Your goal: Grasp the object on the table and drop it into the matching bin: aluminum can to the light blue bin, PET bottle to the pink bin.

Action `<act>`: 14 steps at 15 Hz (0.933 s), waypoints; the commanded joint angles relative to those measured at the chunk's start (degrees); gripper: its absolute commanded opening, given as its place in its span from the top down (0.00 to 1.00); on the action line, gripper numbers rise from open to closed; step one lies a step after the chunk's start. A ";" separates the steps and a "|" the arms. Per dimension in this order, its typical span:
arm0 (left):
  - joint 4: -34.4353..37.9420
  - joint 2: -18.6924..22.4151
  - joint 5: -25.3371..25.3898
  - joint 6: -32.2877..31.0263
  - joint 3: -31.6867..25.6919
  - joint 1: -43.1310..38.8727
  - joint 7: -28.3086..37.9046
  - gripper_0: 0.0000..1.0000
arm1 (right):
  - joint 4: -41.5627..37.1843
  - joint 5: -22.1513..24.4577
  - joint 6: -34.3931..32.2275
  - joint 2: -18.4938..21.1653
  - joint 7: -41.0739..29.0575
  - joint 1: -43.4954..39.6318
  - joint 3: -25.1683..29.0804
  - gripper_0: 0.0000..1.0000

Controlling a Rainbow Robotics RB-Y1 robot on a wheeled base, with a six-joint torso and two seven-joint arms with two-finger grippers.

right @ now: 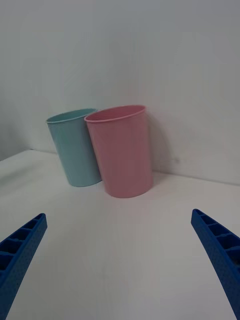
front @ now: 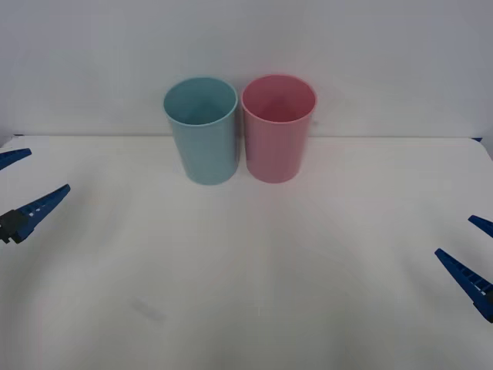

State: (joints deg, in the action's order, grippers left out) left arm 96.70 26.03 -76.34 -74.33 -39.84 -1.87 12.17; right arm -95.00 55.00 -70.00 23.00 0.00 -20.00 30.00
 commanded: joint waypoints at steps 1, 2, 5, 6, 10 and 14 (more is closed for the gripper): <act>-0.02 2.36 3.57 -0.46 -0.33 -4.64 -1.71 0.00 | 0.00 0.00 0.00 0.00 0.00 0.00 0.00 0.00; -0.02 2.53 4.36 -0.37 -0.68 -5.87 -3.82 0.00 | 0.00 0.00 0.00 0.00 0.00 0.00 0.00 0.00; -0.19 2.53 6.38 -0.37 -1.21 -8.86 -5.75 0.00 | 0.00 0.00 0.00 0.00 0.00 0.00 0.00 0.00; -0.19 2.53 7.35 -0.37 -1.21 -9.65 -6.01 0.00 | 0.00 0.00 0.00 0.00 0.00 0.00 0.00 0.00; -0.19 2.53 8.66 -0.37 -1.12 -10.70 -6.10 0.00 | 0.00 0.00 0.00 0.00 0.00 0.00 0.00 0.00; -0.46 2.53 10.77 0.42 0.38 -11.40 -6.37 0.00 | 0.00 0.00 0.00 0.00 0.00 0.00 0.00 0.00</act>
State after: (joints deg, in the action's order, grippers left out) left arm 96.27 28.57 -66.04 -74.31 -39.98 -13.14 5.92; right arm -95.00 55.00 -70.00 23.00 0.00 -20.00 30.00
